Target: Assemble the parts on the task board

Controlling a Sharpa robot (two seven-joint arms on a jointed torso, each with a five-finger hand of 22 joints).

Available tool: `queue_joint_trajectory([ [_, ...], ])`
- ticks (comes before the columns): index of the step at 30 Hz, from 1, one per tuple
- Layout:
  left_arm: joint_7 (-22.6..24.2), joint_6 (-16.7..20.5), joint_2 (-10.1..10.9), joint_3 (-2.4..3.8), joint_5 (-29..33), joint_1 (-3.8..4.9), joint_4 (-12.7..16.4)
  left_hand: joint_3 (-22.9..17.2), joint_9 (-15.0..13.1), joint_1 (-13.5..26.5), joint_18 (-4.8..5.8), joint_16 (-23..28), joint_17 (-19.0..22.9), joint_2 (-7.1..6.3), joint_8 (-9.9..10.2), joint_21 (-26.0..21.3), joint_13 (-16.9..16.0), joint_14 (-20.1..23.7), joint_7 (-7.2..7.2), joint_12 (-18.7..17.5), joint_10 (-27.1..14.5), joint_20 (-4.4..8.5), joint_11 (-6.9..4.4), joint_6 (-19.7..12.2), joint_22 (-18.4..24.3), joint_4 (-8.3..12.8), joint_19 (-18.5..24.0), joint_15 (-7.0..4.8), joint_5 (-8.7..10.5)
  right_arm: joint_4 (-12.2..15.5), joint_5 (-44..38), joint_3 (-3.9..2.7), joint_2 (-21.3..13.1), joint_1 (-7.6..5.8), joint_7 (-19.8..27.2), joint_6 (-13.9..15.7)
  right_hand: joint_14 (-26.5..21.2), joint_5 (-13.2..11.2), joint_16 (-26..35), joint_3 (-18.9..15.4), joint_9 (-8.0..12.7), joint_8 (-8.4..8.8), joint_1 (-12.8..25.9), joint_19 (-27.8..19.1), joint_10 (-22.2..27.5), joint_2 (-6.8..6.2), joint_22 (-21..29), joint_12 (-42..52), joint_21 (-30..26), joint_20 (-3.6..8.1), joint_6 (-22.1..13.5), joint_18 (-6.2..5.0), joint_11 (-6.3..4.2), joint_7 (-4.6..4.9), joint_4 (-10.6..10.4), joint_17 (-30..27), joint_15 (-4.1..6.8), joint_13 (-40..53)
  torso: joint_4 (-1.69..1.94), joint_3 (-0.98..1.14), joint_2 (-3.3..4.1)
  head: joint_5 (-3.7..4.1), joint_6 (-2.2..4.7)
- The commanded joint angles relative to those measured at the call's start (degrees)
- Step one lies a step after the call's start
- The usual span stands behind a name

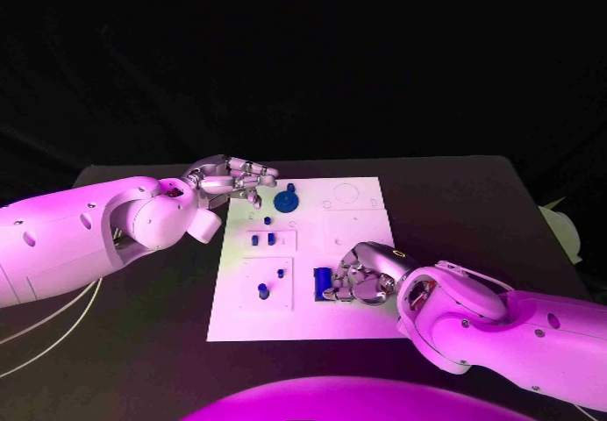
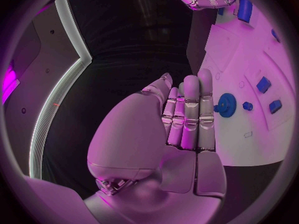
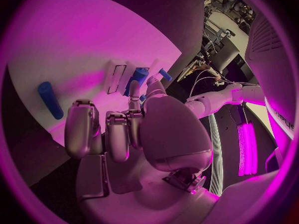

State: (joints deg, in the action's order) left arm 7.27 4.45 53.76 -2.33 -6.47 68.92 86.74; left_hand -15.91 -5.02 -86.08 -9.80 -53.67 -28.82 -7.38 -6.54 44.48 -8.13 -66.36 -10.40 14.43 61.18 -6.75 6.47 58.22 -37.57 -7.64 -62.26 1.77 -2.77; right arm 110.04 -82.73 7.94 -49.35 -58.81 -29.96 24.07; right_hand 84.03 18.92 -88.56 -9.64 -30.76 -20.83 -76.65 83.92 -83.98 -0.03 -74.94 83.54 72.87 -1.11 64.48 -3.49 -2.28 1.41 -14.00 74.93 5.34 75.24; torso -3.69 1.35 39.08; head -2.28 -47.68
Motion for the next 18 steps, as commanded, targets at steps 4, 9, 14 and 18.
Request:
queue_joint_trajectory([
  [4,0.3,-0.3,-0.1,0.04,0.3,0.02,0.2,0.3,0.1,0.1,-0.75,-0.1,0.1,0.46,-0.4,-0.1,-0.1,0.4,0.27,0.2,-0.4,0.0,-0.18,-0.1,0.1,0.2,-0.2,-0.01,-0.02,-1.1,-0.9,0.01,0.4,0.04,0.1,-0.9,5.5,-0.4,-0.4,-0.4,-0.1,-0.41,-0.4,1.1,-2.1,-0.24,-11.0,-0.1,0.2,0.34,-0.1,0.42,-0.38,-0.27,0.0,12.9,0.45,8.3,0.03,-0.04,-0.03,-0.02,-0.06],
  [9,0.3,-0.3,-0.6,0.04,0.3,0.02,-0.1,0.3,0.1,0.1,-0.75,-0.1,0.1,0.46,-0.4,-0.1,-0.1,0.4,0.27,0.2,-0.4,0.0,-0.18,-0.1,0.1,0.2,-0.2,-0.01,-0.02,-2.3,-1.3,0.01,0.9,0.04,-0.3,0.0,5.5,-0.5,-0.4,-0.3,-0.2,-0.55,-0.6,1.2,-2.4,0.03,-11.0,0.3,0.4,0.36,0.0,0.46,-0.43,-0.35,0.0,13.0,0.48,8.7,0.11,-0.06,0.0,-0.09,-0.03],
  [14,0.3,-0.5,-1.3,0.04,0.3,0.01,-0.4,0.2,0.1,0.0,-0.75,-0.1,0.1,0.57,-0.4,-0.2,-0.1,0.4,0.23,0.3,-0.5,0.01,-0.17,-0.2,0.1,0.3,-0.3,-0.02,-0.02,-2.6,-1.7,0.01,1.3,0.04,-0.3,0.2,5.5,-0.4,-0.5,-0.3,-0.2,-0.61,-0.8,1.2,-2.4,0.18,-11.1,0.3,0.5,0.37,0.0,0.47,-0.47,-0.4,0.0,13.1,0.5,8.8,-0.05,-0.08,0.03,-0.1,-0.06],
  [18,0.3,-0.6,-1.3,0.04,0.3,0.01,-0.5,0.2,0.1,0.0,-0.75,-0.1,0.1,0.57,-0.4,-0.2,-0.1,0.4,0.23,0.3,-0.5,0.01,-0.17,-0.2,0.1,0.3,-0.3,-0.02,-0.02,-2.4,-1.9,0.01,1.5,0.04,-0.3,0.3,5.5,-0.6,-0.4,-0.3,-0.3,-0.66,-1.0,1.2,-2.4,0.22,-11.1,0.4,0.5,0.38,0.0,0.47,-0.51,-0.43,0.0,13.0,0.53,8.8,-0.09,-0.01,-0.02,-0.12,-0.11],
])
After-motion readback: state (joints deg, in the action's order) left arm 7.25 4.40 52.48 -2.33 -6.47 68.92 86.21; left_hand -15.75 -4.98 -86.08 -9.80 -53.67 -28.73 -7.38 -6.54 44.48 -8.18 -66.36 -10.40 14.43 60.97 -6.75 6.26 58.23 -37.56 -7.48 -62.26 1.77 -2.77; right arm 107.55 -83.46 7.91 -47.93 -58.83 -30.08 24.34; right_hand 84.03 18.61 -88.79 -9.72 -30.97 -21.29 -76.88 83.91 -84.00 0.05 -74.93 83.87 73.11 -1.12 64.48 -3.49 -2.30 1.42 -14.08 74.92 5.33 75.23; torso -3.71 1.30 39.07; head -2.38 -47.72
